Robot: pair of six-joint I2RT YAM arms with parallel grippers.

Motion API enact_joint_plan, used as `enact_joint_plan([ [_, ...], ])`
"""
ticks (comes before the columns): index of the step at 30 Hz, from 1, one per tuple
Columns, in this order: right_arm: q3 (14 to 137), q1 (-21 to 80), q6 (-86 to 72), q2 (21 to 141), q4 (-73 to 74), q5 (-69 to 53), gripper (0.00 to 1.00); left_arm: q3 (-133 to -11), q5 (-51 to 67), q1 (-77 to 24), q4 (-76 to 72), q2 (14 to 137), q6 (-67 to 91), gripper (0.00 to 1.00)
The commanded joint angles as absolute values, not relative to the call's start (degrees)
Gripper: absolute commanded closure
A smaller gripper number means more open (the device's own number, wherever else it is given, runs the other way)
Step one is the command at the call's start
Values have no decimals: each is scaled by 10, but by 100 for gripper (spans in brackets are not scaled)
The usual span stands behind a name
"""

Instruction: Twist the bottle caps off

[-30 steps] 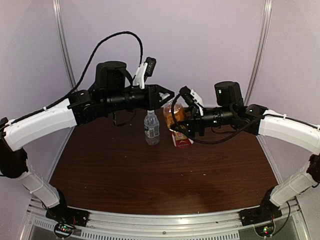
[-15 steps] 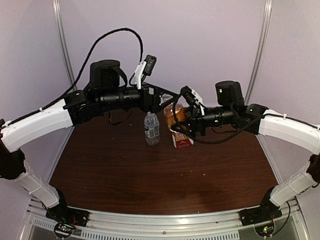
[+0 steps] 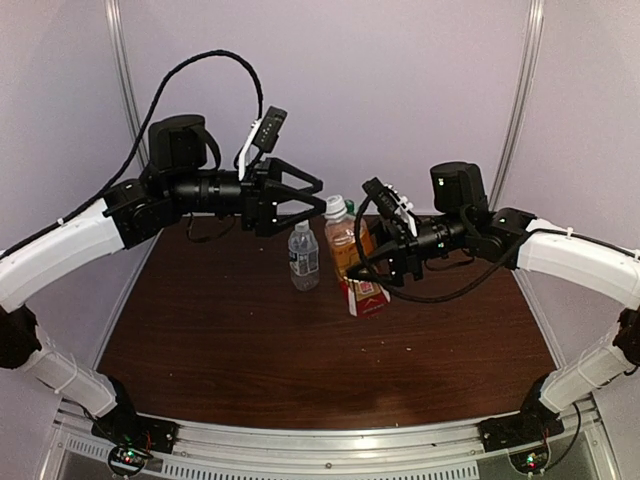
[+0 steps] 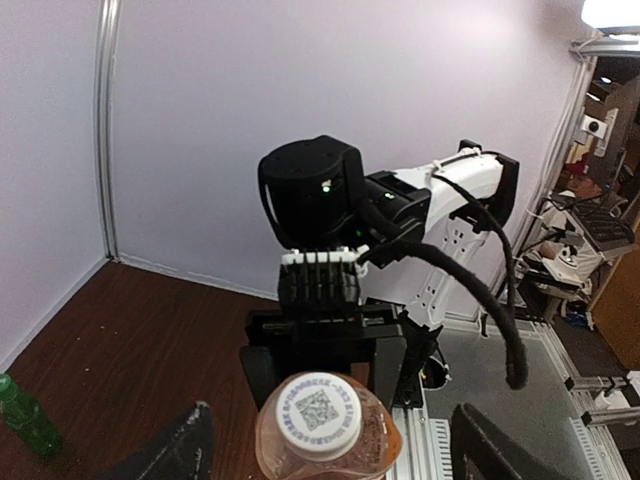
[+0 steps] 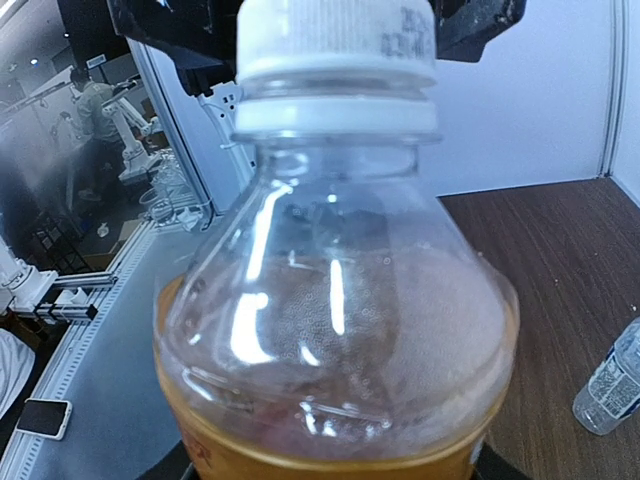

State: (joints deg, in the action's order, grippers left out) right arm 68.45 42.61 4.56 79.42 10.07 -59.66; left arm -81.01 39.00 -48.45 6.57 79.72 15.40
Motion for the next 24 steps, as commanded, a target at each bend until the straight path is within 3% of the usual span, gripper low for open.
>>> enact_joint_plan([
  [1,703,424,45,803,89,-671,41,-835,513,-479,33,817,124,18],
  [6,705,424,37,805,82,-697,41,-853,557,-479,7,846,132,21],
  [13,702,424,27,808,70,-706,41,-857,597,-479,-58,878,177,39],
  [24,698,424,26,808,67,-703,41,-850,605,-479,-93,889,209,55],
])
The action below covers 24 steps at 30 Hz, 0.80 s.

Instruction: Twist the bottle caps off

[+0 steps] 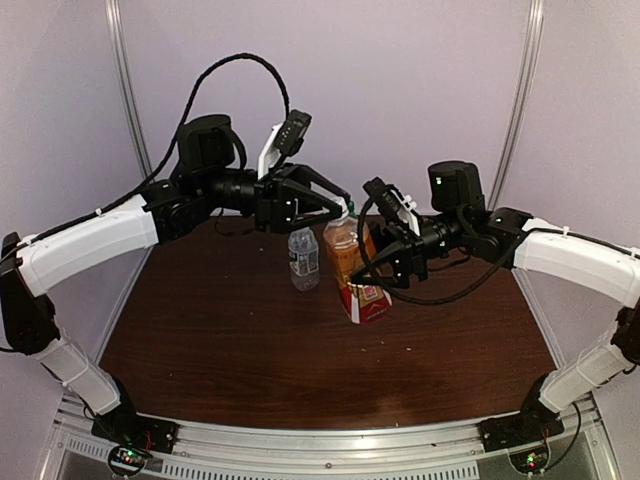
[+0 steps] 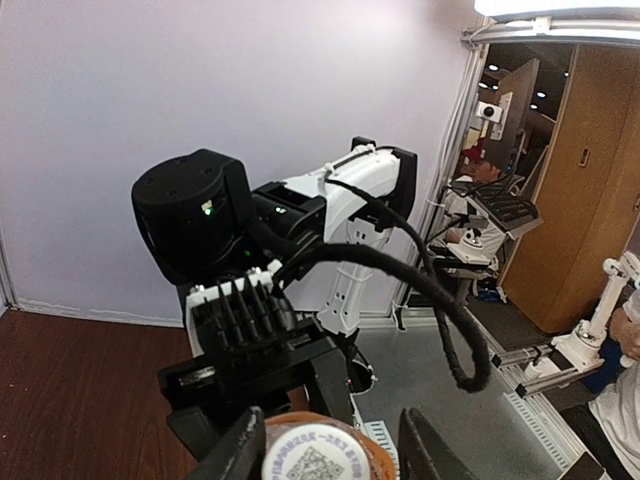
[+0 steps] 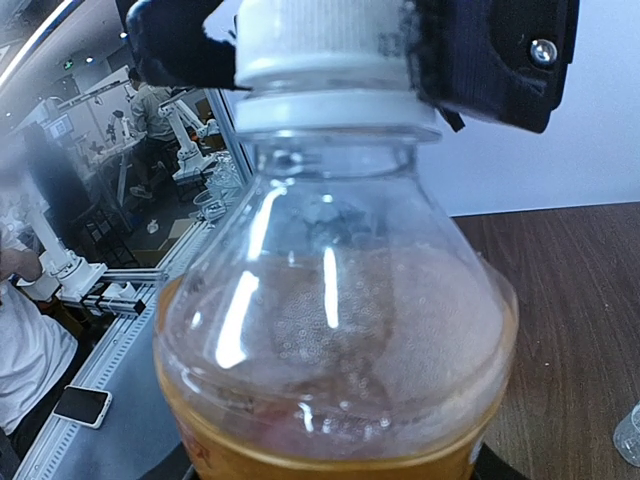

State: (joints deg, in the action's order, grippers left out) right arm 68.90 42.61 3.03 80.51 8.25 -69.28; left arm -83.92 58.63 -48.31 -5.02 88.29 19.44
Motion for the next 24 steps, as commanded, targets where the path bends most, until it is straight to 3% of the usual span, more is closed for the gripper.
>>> enact_joint_plan([
  [1,698,424,28,809,68,-702,42,-850,605,-479,-94,890,210,57],
  [12,712,423,43,805,108,-620,42,-847,548,-478,-62,881,207,82],
  [24,715,424,26,788,111,-384,41,-848,172,-506,36,849,311,97],
])
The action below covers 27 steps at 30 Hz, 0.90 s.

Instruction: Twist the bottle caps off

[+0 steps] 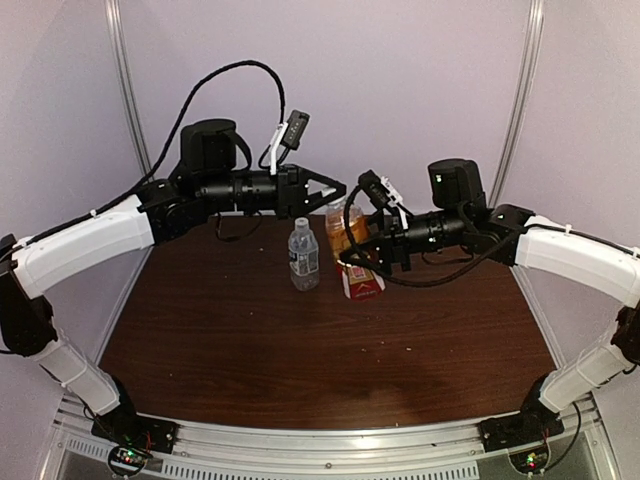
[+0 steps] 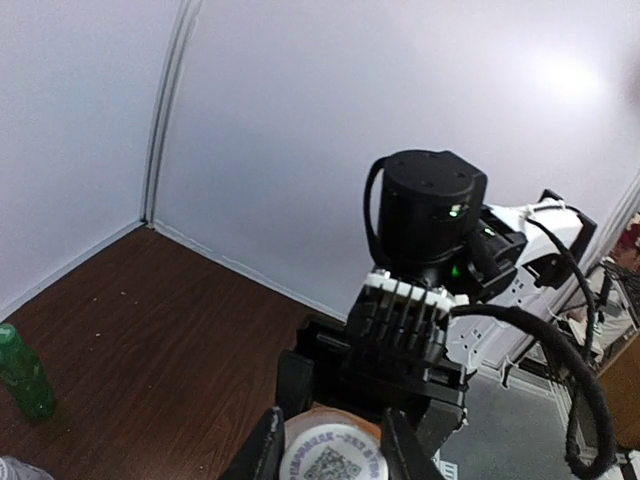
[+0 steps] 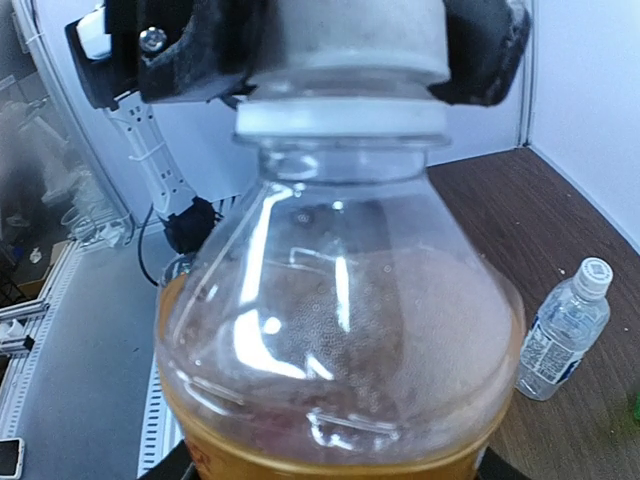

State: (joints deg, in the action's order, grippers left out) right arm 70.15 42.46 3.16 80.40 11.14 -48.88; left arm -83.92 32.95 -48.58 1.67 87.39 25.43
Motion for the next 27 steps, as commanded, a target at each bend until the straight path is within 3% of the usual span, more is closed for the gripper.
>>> enact_joint_plan([
  [1,715,423,23,788,106,-371,41,-858,145,-517,58,850,312,97],
  [6,713,424,14,784,94,-339,41,-892,52,-544,116,859,314,95],
  [14,711,424,19,789,97,-350,41,-891,79,-545,103,863,317,82],
  [27,695,424,42,780,84,-475,40,-869,147,-535,59,828,270,39],
])
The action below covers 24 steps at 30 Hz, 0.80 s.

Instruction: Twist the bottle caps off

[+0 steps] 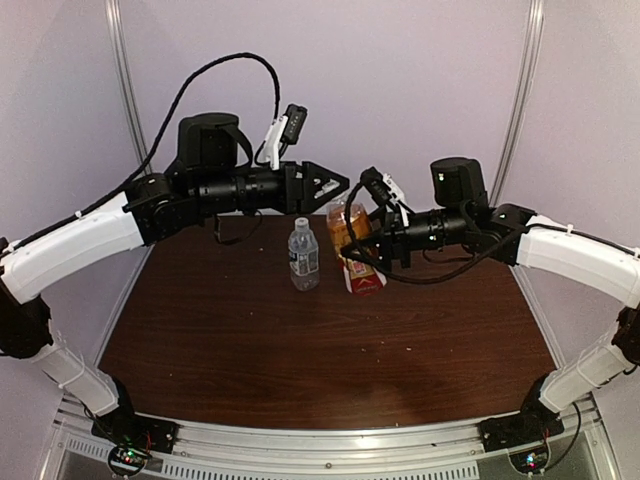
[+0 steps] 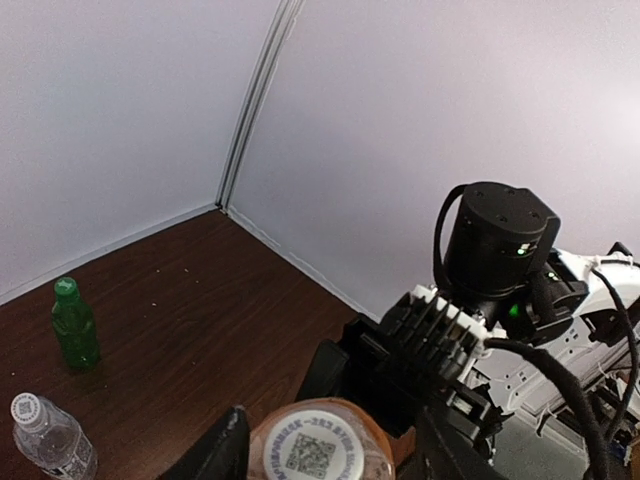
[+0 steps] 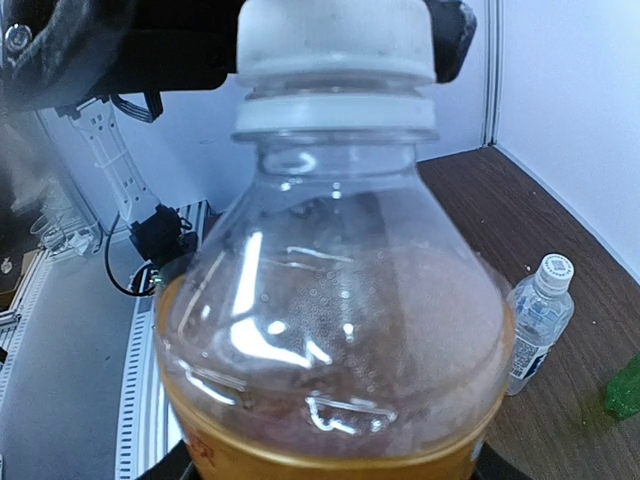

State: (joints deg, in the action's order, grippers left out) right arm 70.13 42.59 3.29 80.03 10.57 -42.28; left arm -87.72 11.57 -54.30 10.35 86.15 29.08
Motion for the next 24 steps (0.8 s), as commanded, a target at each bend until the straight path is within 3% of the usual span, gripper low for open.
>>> enact_joint_plan([
  [1,695,423,44,780,84,-486,40,-867,156,-531,56,823,268,36],
  [10,698,421,51,784,83,-590,40,-847,296,-502,59,788,203,23],
  [16,709,420,40,797,76,-680,40,-846,438,-493,39,790,148,21],
  [24,716,421,18,810,66,-737,41,-865,540,-489,-5,840,140,22],
])
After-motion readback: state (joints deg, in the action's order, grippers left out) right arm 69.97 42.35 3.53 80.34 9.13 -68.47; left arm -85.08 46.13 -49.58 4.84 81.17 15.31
